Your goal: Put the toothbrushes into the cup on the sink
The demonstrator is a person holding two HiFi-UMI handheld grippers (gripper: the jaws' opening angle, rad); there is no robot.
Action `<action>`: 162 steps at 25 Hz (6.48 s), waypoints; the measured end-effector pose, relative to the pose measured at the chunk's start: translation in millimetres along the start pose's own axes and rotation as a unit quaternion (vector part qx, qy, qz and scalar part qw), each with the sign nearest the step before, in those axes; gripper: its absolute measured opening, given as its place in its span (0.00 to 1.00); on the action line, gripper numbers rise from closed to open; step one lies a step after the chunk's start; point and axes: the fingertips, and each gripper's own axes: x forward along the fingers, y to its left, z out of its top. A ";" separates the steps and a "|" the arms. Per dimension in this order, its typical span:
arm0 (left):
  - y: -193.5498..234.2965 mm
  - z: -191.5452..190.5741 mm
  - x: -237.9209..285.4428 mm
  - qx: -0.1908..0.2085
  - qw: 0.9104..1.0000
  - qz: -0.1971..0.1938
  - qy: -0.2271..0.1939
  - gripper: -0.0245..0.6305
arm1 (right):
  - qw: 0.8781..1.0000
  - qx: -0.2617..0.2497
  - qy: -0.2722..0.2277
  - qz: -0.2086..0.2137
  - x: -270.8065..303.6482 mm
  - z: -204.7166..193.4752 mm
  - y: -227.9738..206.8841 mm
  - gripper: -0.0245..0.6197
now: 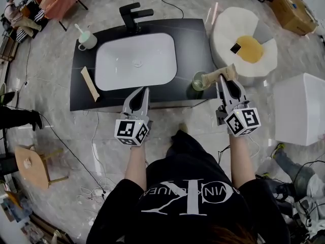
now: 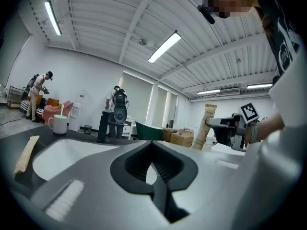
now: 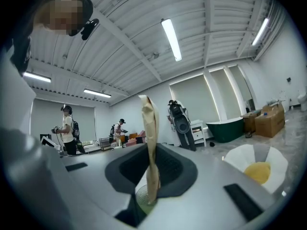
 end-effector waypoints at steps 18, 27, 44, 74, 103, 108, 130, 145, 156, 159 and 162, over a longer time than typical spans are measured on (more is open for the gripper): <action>4.5 -26.6 16.7 -0.013 0.999 0.011 0.033 0.05 | 0.997 0.045 0.059 0.024 24.8 -69.9 -10.9 0.11; 6.5 -37.8 8.0 -0.018 0.999 0.014 0.046 0.06 | 0.996 0.045 0.069 0.021 29.2 -83.4 -10.1 0.11; -1.7 -31.3 5.7 -0.013 0.999 0.011 0.040 0.06 | 0.996 0.035 0.081 0.002 16.2 -83.9 -17.1 0.19; 21.1 -14.1 3.3 -0.008 0.997 0.073 0.012 0.06 | 0.973 -0.075 0.109 0.192 18.4 -72.5 87.1 0.11; 277.7 -19.4 -184.3 -0.037 0.982 0.187 0.007 0.06 | 0.926 0.015 0.239 0.292 218.2 -191.4 401.3 0.11; 311.9 -18.9 -187.7 -0.033 0.985 0.169 0.009 0.06 | 0.920 0.040 0.290 0.259 247.8 -223.1 426.4 0.12; 343.5 -34.4 -170.5 -0.053 0.991 0.123 0.026 0.06 | 0.896 -0.009 0.416 0.158 270.2 -290.9 441.9 0.24; 337.9 -40.2 -177.3 -0.056 0.991 0.115 0.031 0.06 | 0.903 0.032 0.401 0.151 261.6 -281.3 430.1 0.13; 323.8 -35.7 -161.4 -0.054 0.994 0.095 0.028 0.06 | 0.922 0.046 0.363 0.131 248.9 -252.5 401.4 0.11; 310.4 -33.7 -147.1 -0.052 0.995 0.078 0.030 0.06 | 0.927 0.051 0.353 0.114 240.0 -242.3 380.9 0.11; 293.5 -29.8 -125.2 -0.048 0.997 0.050 0.030 0.06 | 0.934 0.051 0.343 0.087 228.4 -231.6 354.5 0.11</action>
